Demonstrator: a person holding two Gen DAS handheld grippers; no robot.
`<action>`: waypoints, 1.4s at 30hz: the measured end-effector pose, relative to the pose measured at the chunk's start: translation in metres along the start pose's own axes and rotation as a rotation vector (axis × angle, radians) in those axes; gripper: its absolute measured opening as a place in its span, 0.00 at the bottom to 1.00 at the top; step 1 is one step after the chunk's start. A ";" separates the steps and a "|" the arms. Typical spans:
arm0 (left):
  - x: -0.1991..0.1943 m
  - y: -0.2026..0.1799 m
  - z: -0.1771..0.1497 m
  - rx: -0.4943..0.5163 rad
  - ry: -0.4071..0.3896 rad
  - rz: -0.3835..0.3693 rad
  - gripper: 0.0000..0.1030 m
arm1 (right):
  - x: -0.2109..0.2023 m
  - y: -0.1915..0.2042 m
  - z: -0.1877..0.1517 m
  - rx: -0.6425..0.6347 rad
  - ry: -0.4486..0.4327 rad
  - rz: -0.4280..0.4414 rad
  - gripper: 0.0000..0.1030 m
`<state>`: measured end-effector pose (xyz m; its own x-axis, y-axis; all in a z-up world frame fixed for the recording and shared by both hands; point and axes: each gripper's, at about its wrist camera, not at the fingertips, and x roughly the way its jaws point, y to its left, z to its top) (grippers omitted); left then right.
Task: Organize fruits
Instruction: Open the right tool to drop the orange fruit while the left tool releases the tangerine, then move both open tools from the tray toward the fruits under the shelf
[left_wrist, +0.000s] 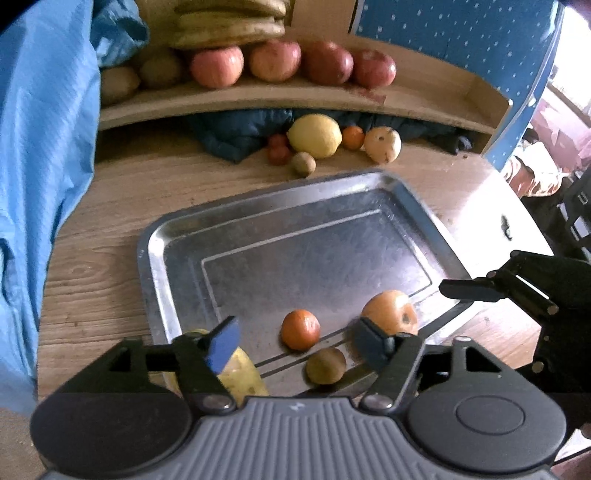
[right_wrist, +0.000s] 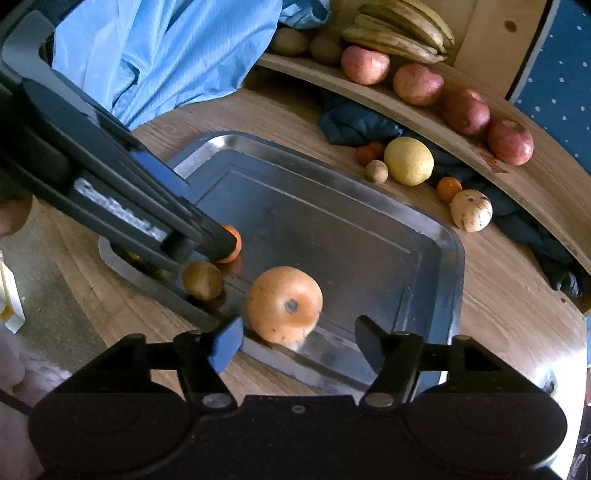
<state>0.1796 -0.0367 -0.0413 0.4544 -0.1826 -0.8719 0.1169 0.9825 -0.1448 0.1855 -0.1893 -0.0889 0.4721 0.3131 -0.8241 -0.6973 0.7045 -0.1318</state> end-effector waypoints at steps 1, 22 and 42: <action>-0.005 0.000 -0.001 -0.003 -0.010 0.005 0.83 | -0.002 -0.001 -0.001 0.004 -0.003 0.003 0.75; -0.051 0.040 -0.028 -0.036 0.003 0.149 1.00 | -0.023 -0.016 -0.013 0.041 0.031 0.016 0.99; -0.032 0.041 0.019 0.038 0.011 0.192 1.00 | -0.013 -0.033 0.013 0.055 0.042 -0.069 0.99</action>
<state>0.1861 0.0093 -0.0104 0.4618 0.0083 -0.8869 0.0629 0.9971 0.0420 0.2094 -0.2086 -0.0666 0.4941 0.2361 -0.8368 -0.6324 0.7581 -0.1595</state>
